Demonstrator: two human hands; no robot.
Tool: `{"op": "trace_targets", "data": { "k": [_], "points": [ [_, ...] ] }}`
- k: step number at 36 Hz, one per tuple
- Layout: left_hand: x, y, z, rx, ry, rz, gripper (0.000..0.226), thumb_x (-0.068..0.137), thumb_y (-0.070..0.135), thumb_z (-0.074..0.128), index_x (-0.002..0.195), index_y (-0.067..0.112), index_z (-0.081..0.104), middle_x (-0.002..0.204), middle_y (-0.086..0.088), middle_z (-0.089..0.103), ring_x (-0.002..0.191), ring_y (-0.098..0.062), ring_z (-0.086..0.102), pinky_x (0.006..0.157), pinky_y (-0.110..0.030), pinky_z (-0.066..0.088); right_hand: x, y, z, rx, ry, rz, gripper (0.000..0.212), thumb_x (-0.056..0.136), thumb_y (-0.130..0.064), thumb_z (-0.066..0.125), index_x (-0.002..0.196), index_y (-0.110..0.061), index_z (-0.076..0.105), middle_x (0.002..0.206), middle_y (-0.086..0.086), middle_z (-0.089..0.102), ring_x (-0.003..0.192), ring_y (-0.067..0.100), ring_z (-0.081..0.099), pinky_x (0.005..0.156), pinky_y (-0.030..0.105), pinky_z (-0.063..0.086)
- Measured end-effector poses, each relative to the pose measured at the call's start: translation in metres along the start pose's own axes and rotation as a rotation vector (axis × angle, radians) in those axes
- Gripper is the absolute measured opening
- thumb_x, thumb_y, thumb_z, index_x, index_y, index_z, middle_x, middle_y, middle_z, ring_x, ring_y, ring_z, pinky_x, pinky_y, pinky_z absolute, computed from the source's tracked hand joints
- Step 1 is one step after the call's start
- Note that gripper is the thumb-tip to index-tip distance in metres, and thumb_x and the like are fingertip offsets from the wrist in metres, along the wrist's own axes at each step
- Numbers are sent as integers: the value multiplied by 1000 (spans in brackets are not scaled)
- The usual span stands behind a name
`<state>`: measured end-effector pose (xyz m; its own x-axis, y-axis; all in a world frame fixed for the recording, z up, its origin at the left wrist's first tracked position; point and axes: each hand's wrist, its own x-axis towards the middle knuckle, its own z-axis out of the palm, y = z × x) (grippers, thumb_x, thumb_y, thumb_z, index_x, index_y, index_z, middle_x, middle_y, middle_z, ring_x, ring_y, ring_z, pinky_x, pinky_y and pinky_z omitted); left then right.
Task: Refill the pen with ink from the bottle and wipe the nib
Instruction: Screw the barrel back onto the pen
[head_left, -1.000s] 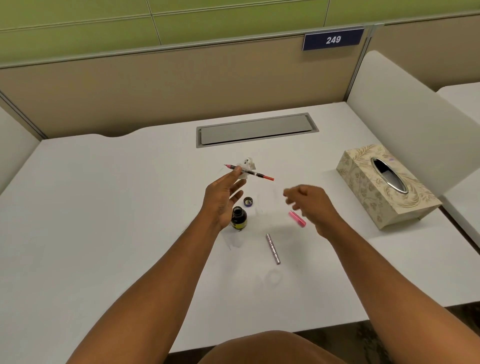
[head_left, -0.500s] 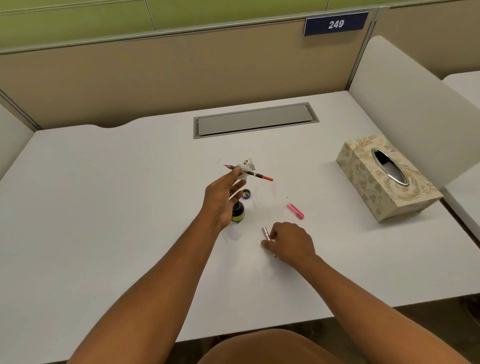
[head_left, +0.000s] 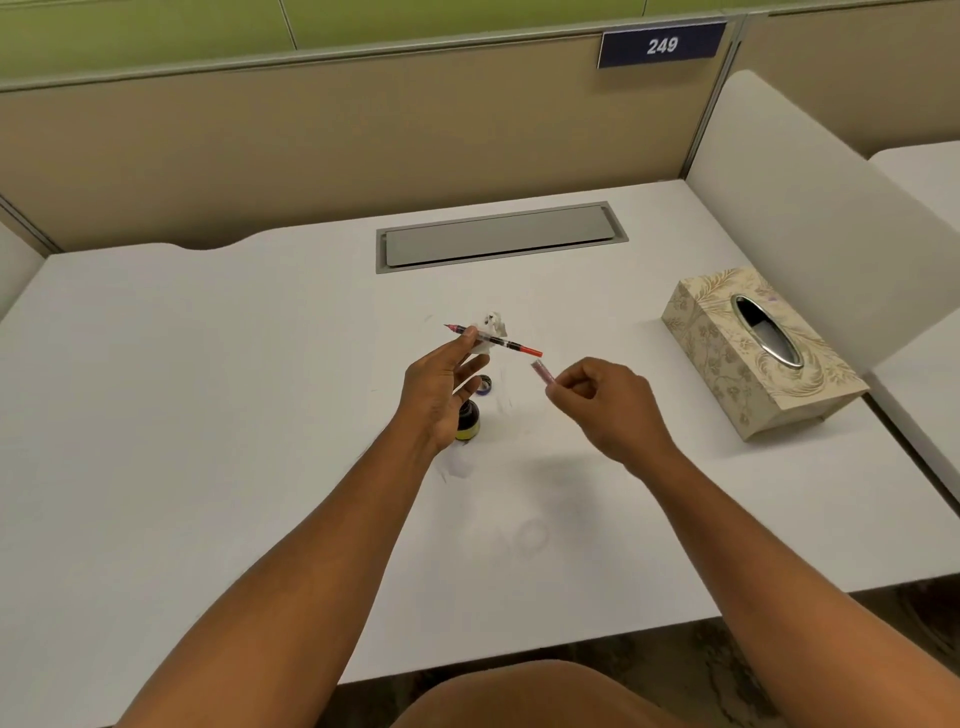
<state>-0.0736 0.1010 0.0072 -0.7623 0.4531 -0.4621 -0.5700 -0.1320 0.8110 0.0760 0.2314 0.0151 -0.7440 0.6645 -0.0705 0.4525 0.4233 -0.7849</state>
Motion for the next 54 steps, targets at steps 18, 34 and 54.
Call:
{"op": "trace_targets", "data": {
  "k": [18, 34, 54],
  "points": [
    [2, 15, 4, 35, -5, 56, 13, 89, 24, 73, 96, 14, 76, 98, -2, 76, 99, -17, 70, 84, -30, 50, 9, -16, -22, -76, 66, -110, 5, 85, -31, 68, 88, -28, 69, 80, -12, 69, 75, 5, 65, 51, 9, 44],
    [-12, 3, 15, 173, -63, 68, 21, 88, 29, 74, 100, 12, 78, 96, -1, 77, 107, -23, 67, 80, -34, 44, 17, -27, -1, -59, 77, -168, 12, 88, -37, 66, 91, -27, 72, 79, -15, 67, 77, 6, 61, 72, 33, 55],
    [-11, 11, 5, 150, -87, 72, 16, 88, 27, 73, 97, 15, 78, 92, 2, 78, 101, -18, 69, 82, -33, 48, 17, -38, 6, -51, 76, -173, 26, 95, -37, 59, 87, -16, 71, 66, -6, 59, 65, 15, 53, 61, 32, 42]
  ]
}}
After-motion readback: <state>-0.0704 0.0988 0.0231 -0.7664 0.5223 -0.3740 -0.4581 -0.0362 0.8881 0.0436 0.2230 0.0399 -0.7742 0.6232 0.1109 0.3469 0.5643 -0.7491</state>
